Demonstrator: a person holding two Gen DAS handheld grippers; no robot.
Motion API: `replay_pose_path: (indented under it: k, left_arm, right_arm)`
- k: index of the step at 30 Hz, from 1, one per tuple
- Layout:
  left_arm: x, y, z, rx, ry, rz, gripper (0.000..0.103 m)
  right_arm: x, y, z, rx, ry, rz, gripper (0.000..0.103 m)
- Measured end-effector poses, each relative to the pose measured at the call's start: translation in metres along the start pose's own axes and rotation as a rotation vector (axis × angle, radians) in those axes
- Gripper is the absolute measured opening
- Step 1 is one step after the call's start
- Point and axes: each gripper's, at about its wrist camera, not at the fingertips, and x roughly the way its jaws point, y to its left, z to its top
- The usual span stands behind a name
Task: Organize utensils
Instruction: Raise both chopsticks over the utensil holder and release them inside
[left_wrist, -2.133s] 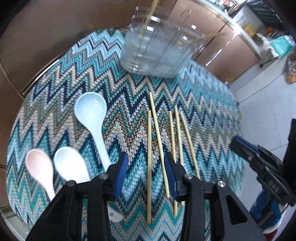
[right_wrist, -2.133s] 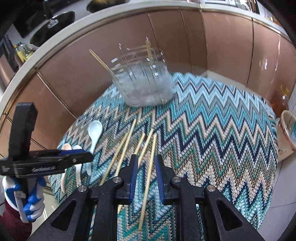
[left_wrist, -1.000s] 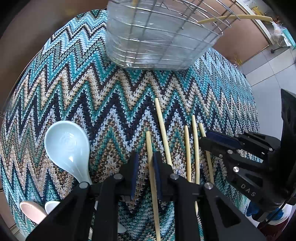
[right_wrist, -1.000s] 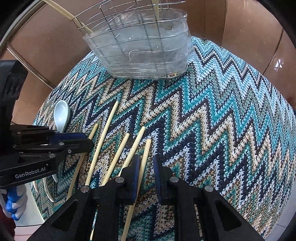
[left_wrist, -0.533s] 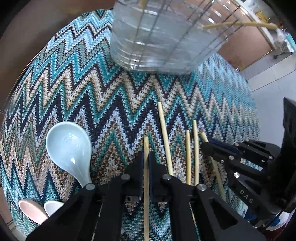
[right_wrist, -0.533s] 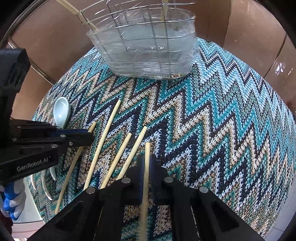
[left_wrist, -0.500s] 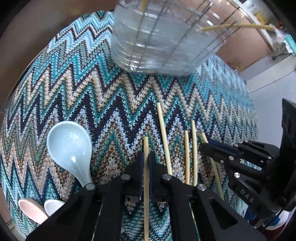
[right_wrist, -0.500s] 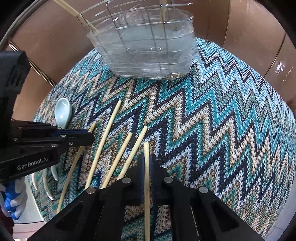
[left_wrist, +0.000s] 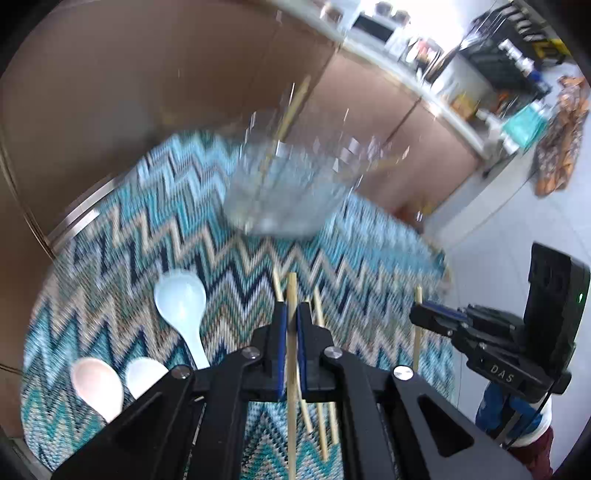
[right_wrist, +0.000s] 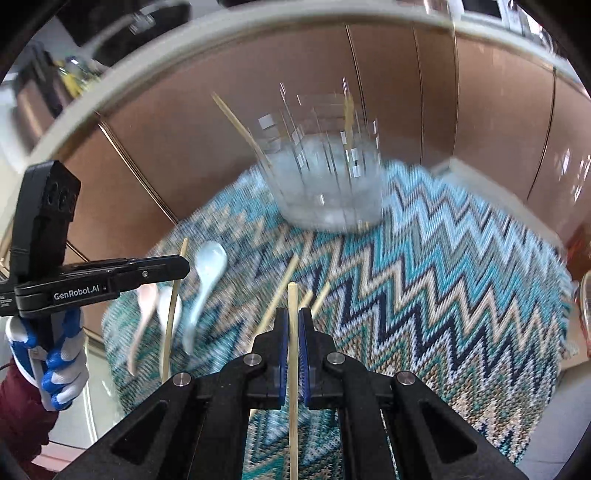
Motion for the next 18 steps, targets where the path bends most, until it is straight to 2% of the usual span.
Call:
replay_pose_path:
  k: [5, 8, 10, 12, 15, 18]
  left_arm:
    - [-0.048, -0.022, 0.034, 0.005, -0.214, -0.026, 0.005]
    - [-0.078, -0.036, 0.066, 0.008, -0.383, -0.019, 0.005]
    - [-0.086, -0.045, 0.086, 0.001, -0.482, 0.001, 0.005]
    - [-0.088, -0.052, 0.106, 0.0, -0.577, 0.053, 0.005]
    - [-0.083, -0.059, 0.132, -0.025, -0.673, 0.091, 0.005]
    - [-0.072, -0.062, 0.148, -0.043, -0.757, 0.137, 0.005]
  right_arm:
    - [-0.049, 0.023, 0.033, -0.044, -0.22, 0.009, 0.006]
    - [-0.073, 0.031, 0.06, -0.058, -0.373, 0.025, 0.006]
    - [-0.087, 0.033, 0.078, -0.059, -0.468, 0.041, 0.006]
    - [-0.098, 0.034, 0.097, -0.068, -0.574, 0.043, 0.006]
    - [-0.098, 0.03, 0.119, -0.077, -0.695, 0.038, 0.006]
    - [-0.091, 0.023, 0.137, -0.078, -0.772, 0.028, 0.006]
